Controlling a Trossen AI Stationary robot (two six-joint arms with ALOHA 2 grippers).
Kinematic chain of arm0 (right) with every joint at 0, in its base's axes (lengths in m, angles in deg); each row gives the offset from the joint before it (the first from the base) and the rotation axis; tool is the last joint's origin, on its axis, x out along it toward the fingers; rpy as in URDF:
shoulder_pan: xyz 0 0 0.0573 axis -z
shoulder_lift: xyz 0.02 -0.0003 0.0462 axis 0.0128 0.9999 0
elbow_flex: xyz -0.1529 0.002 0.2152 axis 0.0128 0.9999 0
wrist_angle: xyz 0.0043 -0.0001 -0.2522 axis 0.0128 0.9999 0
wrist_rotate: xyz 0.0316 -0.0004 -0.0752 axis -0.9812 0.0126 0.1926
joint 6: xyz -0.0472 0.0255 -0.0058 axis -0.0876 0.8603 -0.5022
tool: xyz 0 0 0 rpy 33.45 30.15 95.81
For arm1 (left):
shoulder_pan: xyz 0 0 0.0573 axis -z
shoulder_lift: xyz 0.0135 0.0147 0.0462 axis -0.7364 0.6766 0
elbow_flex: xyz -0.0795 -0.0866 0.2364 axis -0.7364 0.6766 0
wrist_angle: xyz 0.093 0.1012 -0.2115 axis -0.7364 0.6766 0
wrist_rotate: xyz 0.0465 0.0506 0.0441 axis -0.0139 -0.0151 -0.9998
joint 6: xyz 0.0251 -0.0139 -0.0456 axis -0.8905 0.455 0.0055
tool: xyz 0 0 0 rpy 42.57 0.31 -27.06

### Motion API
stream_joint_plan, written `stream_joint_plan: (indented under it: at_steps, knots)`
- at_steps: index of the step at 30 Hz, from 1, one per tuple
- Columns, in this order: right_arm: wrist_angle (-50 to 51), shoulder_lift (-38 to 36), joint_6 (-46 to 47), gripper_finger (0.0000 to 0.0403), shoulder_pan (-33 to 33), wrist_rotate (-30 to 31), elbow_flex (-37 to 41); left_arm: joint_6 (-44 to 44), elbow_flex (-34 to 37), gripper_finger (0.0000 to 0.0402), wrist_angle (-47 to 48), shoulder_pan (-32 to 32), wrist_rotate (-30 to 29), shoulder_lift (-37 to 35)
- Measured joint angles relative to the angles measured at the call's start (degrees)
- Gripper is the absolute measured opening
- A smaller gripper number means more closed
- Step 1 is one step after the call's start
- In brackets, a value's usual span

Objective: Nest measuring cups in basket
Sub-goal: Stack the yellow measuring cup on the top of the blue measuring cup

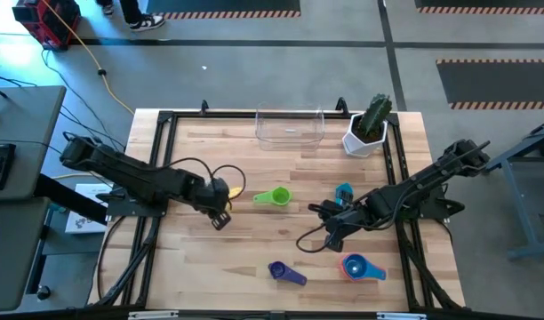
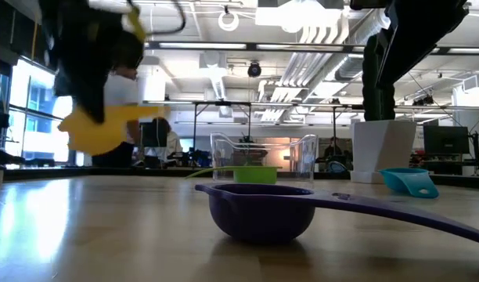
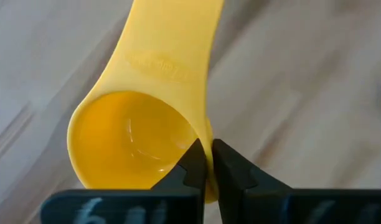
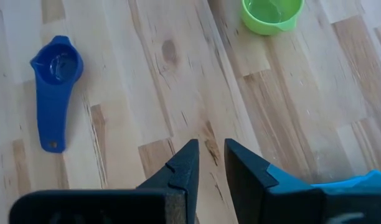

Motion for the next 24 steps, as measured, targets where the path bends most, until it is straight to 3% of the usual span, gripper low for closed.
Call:
stream_joint_plan:
  at_steps: [8, 18, 24]
  knots:
    - [-2.6, 0.0, 0.7, 0.0068, 1.2, 0.0, 0.0, -12.1, -11.6, 0.0011, -5.7, 2.4, -0.2, 2.6]
    - [-2.6, 0.0, 5.2, 0.0068, 4.3, -0.3, 0.0, -25.7, -27.1, 0.0015, -2.5, 2.6, 0.0, 17.3]
    - [-2.8, 0.0, 6.1, 0.0068, 4.9, -0.2, 0.0, -28.4, -30.2, 0.0015, -0.4, 2.7, 1.2, 24.1]
